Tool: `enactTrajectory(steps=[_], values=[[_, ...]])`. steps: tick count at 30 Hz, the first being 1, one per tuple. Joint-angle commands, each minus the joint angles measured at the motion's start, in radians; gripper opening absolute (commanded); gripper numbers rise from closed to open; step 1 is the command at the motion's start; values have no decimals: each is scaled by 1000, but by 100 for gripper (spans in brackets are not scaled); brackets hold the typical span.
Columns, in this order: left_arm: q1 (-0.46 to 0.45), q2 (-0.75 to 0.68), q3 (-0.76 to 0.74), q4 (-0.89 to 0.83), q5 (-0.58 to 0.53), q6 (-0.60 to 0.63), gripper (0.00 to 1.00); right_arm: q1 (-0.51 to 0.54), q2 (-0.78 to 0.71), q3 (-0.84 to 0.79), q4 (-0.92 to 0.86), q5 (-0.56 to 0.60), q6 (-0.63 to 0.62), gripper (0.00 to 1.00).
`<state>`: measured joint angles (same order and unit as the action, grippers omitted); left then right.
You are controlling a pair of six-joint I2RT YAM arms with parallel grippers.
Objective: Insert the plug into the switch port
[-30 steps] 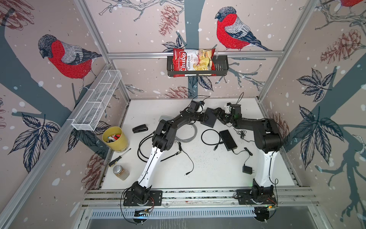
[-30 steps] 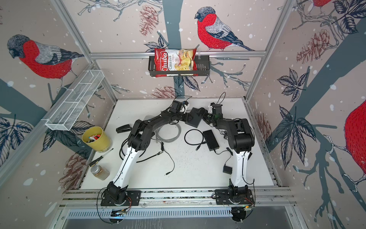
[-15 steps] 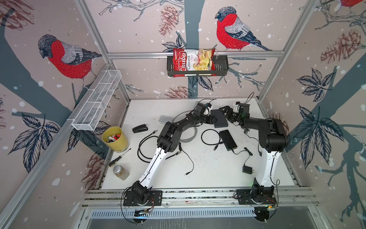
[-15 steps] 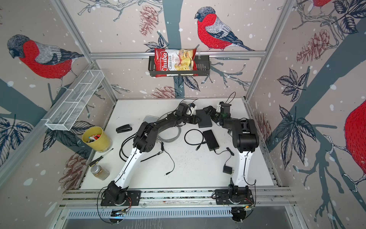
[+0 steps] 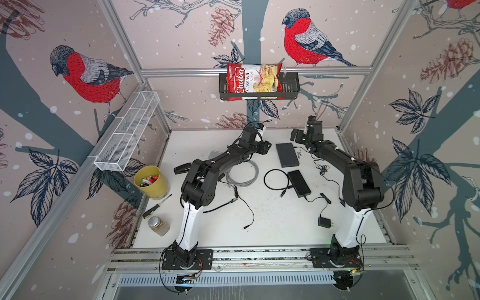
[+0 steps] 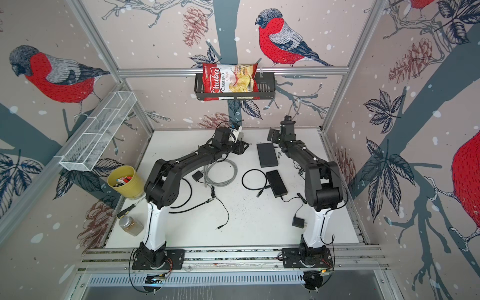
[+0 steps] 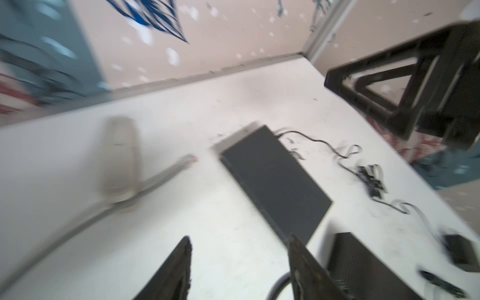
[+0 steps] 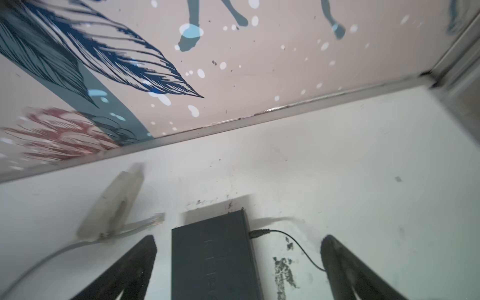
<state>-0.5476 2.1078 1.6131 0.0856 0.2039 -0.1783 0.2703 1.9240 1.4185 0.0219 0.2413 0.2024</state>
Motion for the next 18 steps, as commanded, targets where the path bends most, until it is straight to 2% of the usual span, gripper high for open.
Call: enactTrajectory(steps=[1, 3, 4, 6, 9, 14, 18], values=[[5, -34, -3, 79, -181, 103, 64, 39, 4, 3, -49, 541, -117, 100], [17, -13, 43, 15, -192, 117, 68, 40, 7, 21, -75, 507, -97, 99], [26, 4, 69, -14, -195, 123, 77, 39, 3, 23, -78, 415, -109, 99], [46, 50, 133, -85, -199, 177, 91, 42, 5, 40, -107, 305, -107, 100], [55, 131, 224, -171, -220, 345, 89, 44, 26, 74, -174, 215, -99, 100], [57, 235, 299, -218, -335, 586, 80, 35, 37, 73, -228, 116, -58, 98], [77, 293, 358, -275, -325, 666, 76, 40, 38, 71, -252, 58, -46, 97]])
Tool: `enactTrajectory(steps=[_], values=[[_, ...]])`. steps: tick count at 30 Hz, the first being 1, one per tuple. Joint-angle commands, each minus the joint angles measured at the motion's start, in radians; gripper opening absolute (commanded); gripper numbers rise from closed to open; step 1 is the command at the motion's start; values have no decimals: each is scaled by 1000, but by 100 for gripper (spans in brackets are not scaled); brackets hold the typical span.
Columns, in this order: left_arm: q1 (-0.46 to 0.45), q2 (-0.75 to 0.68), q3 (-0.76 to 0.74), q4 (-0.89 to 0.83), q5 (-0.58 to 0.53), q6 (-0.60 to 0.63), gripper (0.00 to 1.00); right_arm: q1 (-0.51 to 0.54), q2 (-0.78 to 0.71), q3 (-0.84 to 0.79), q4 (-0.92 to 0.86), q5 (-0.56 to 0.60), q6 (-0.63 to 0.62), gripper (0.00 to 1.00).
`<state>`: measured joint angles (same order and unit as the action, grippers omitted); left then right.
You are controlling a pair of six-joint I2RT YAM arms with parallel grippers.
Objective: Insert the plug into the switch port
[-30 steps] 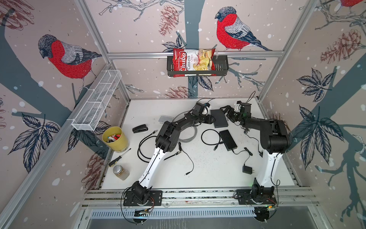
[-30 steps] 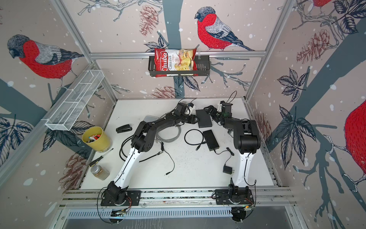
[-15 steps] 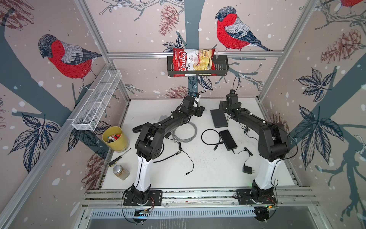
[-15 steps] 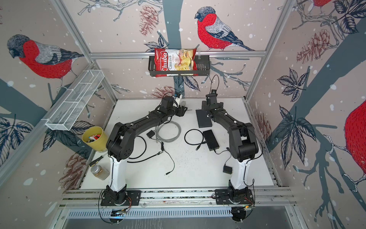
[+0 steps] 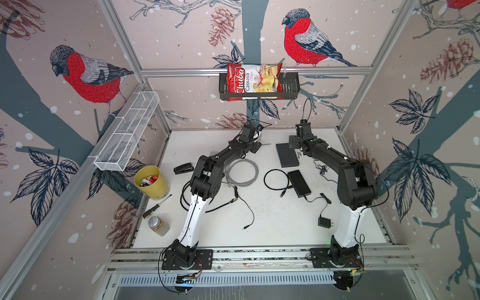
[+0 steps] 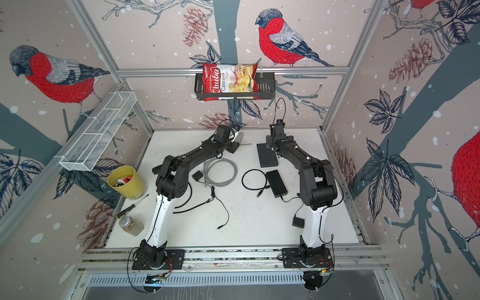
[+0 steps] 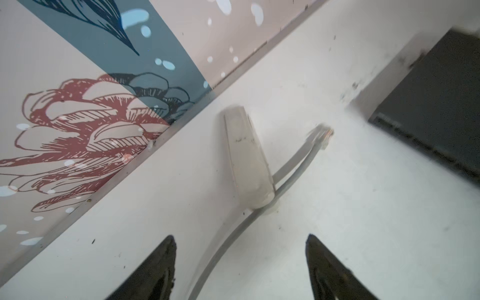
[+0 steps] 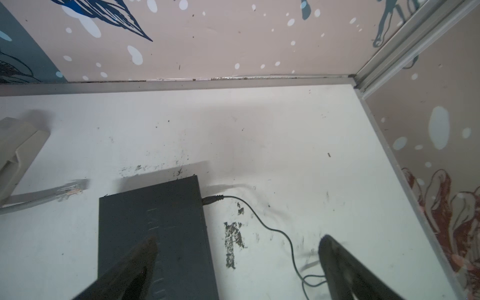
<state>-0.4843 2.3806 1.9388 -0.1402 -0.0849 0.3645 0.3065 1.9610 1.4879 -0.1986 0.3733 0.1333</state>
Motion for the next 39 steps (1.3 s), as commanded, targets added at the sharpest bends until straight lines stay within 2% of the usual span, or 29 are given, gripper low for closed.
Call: enactTrajectory(steps=[1, 8, 13, 15, 20, 23, 27, 33, 36, 39], values=[[20, 32, 43, -54, -42, 127, 76, 6, 2, 0, -37, -82, 29, 96], [65, 79, 55, -63, -4, 142, 73, 10, 5, -26, -45, -149, 52, 95], [83, 132, 111, -113, 59, 138, 67, 14, 5, -35, -46, -172, 67, 95], [84, 147, 133, -135, 76, 147, 61, 14, 0, -36, -50, -175, 69, 95], [87, 136, 134, -170, 153, 175, 26, 12, -15, -35, -56, -177, 72, 95], [86, 102, 83, -169, 211, 204, 18, 11, -19, -34, -58, -172, 70, 95], [86, 55, 25, -155, 230, 201, 11, 11, -20, -30, -59, -189, 80, 95], [85, -23, -35, -165, 333, 237, 3, 9, -25, -1, -57, -355, 182, 93], [80, -68, -84, -133, 370, 249, 3, -18, -20, 26, -42, -463, 304, 86], [70, -128, -160, -66, 405, 276, 3, -66, -5, 17, 30, -630, 459, 75]])
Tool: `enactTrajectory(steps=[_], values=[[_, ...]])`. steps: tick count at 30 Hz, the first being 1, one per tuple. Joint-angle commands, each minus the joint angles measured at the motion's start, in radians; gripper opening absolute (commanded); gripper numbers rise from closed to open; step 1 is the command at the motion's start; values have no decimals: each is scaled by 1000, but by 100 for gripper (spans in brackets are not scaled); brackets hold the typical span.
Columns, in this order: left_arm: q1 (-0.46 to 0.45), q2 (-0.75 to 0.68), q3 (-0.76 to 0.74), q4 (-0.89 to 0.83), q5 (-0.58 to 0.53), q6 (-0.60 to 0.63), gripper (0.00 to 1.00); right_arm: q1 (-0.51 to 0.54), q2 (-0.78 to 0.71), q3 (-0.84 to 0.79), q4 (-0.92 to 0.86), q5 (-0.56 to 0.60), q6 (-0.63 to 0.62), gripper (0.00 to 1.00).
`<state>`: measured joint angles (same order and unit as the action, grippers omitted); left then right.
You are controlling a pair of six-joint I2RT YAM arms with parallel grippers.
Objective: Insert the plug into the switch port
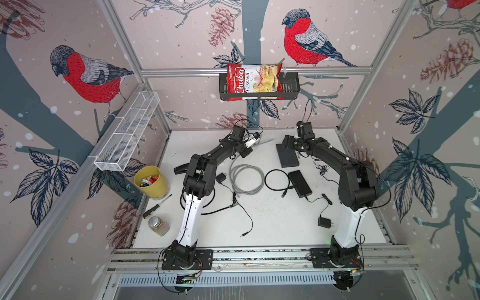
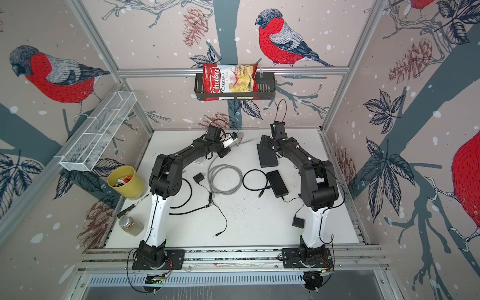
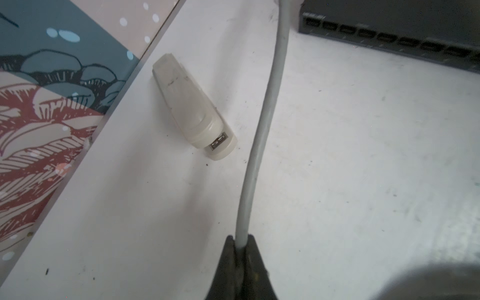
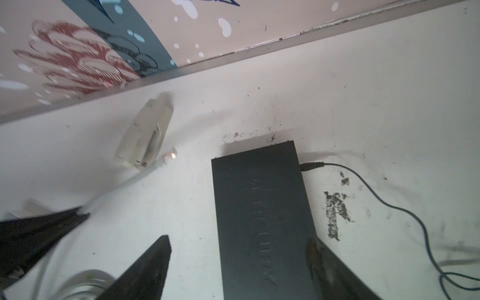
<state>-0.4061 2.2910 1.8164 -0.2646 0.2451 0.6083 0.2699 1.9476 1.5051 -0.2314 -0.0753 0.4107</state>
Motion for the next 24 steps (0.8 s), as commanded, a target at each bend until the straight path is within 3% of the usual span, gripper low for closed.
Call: enactTrajectory(steps=[1, 8, 10, 20, 24], values=[[-13, -58, -66, 87, 86, 42, 3, -41, 13, -10, 100, -225, 237, 72], [-43, -128, -167, 195, 105, 98, 3, -70, 41, -79, 330, -376, 488, 62], [-48, -133, -175, 202, 98, 106, 3, -74, 56, -82, 359, -408, 531, 54], [-52, -127, -164, 197, 94, 107, 3, -77, 59, -148, 420, -471, 553, 46], [-52, -126, -164, 202, 84, 108, 3, -76, 57, -172, 452, -496, 567, 37]])
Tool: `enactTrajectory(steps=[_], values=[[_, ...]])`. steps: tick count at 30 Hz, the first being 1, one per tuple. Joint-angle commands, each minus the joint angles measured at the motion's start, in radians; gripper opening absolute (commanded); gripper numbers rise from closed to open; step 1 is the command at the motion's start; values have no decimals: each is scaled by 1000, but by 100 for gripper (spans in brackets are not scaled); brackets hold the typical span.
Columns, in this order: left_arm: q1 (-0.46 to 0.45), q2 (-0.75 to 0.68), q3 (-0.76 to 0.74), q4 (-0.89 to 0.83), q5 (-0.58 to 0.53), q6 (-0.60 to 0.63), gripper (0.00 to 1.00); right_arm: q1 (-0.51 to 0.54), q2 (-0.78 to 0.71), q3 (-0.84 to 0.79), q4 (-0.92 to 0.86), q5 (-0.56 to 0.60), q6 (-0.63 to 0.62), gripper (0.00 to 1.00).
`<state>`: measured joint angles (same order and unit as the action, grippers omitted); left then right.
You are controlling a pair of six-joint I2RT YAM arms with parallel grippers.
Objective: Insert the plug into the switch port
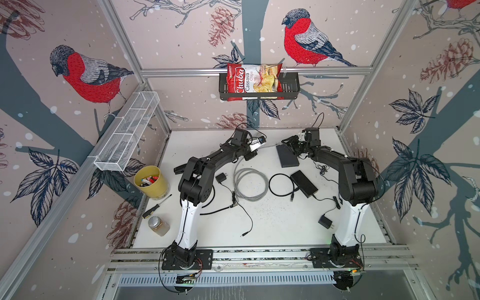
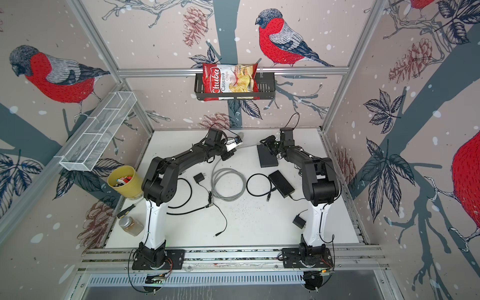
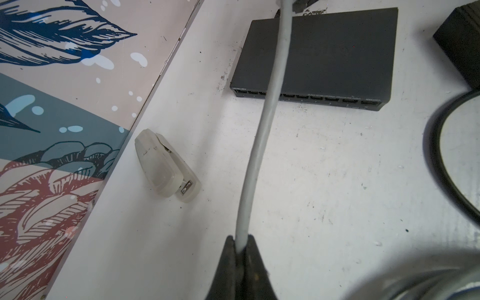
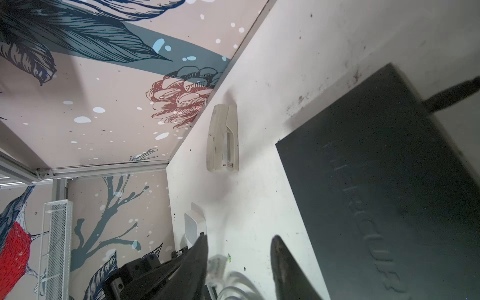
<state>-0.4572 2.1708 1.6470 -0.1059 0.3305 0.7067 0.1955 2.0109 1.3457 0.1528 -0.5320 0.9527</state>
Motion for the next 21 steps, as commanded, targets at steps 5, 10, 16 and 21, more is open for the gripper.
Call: enactTrajectory(steps=[5, 10, 16, 21], values=[[-1, -3, 5, 41, 2, 8, 3, -4, -8, -29, 94, -45, 37, 36], [-3, -2, 4, 40, 4, 3, 3, -5, -5, -30, 117, -60, 58, 27], [-6, 1, 4, 44, -2, -1, 3, -6, 0, -27, 130, -71, 70, 14], [-6, 3, 4, 49, -10, -6, 5, -5, 4, -30, 144, -82, 75, 5]])
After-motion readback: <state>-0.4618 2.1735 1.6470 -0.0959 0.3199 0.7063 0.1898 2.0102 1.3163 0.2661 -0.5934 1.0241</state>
